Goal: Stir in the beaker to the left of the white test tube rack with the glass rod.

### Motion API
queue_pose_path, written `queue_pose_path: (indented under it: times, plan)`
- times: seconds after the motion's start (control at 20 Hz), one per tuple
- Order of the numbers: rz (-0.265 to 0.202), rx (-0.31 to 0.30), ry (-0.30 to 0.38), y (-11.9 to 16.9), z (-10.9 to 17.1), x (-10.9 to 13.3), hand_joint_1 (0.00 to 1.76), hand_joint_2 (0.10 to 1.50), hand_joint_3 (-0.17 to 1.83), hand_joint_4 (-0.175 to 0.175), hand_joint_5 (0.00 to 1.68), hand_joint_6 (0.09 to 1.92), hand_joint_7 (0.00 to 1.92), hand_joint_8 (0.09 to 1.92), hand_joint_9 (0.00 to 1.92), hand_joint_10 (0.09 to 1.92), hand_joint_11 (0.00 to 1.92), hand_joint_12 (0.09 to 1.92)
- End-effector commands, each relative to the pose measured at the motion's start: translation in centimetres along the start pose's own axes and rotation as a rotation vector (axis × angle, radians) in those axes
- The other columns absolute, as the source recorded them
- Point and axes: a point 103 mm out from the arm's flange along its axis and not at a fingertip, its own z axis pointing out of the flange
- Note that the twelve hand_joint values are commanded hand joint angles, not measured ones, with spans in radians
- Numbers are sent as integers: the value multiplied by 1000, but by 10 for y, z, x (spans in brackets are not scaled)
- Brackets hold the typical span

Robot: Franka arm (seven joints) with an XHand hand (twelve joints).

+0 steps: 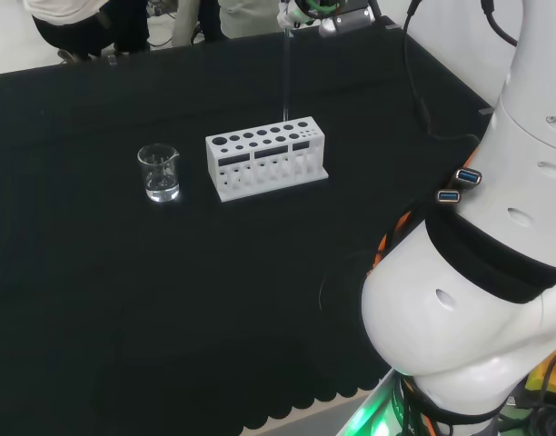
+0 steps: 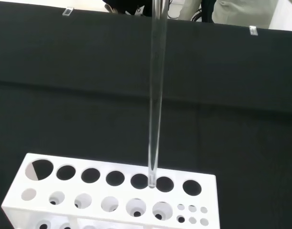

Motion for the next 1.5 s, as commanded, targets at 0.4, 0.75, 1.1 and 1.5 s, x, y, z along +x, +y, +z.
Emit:
queue_pose_path:
  times: [0.4, 0.75, 1.1, 1.5]
  plan:
    - [5, 1, -11, 2, -1, 5, 1202, 1099, -175, -175, 1206, 684, 1703, 571, 1844, 509, 1759, 878]
    - [2, 0, -4, 1, -2, 2, 1202, 1099, -175, -175, 1208, 681, 1705, 567, 1846, 505, 1760, 879]
    - [-18, 6, -12, 2, -3, 6, 1202, 1098, -175, -175, 1210, 679, 1708, 563, 1848, 502, 1764, 880]
    - [-93, -10, -18, 14, -9, 38, 1202, 1097, -175, -175, 1211, 676, 1711, 559, 1851, 499, 1767, 881]
